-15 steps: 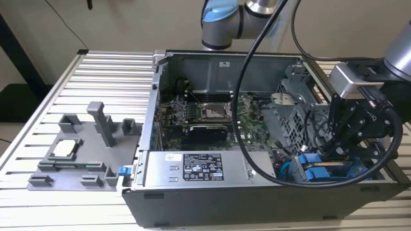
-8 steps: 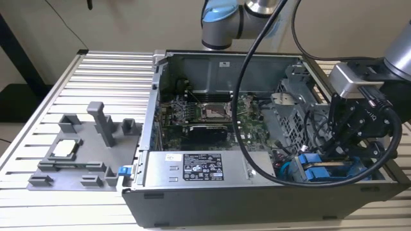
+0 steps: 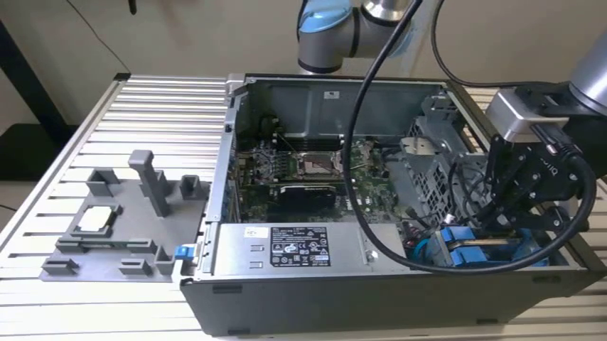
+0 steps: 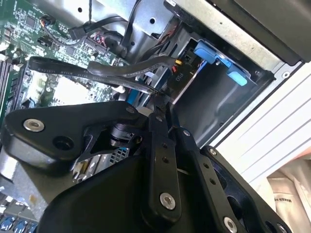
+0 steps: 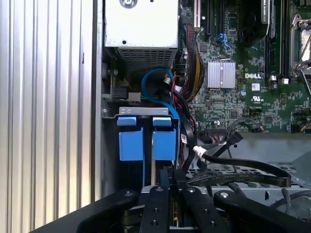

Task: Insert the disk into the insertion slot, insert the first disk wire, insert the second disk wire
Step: 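Insert the second disk wire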

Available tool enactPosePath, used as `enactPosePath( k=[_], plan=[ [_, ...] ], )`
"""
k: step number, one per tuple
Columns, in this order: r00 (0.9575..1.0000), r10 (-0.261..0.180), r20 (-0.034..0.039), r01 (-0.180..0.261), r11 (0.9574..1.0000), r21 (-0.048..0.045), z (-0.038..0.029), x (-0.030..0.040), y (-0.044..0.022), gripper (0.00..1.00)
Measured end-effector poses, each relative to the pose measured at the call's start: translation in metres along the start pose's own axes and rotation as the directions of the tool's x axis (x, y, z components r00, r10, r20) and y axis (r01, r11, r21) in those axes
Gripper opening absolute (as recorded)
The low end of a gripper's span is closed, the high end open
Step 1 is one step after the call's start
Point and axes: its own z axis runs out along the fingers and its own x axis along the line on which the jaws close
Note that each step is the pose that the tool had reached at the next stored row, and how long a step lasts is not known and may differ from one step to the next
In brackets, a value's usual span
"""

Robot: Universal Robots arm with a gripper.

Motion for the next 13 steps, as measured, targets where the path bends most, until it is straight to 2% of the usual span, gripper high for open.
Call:
enactPosePath(
  k=[13],
  plan=[
    [1.0000,0.000,0.0036,0.000,1.0000,0.0000,0.0048,0.0001,-0.0031,0.16]
  ],
)
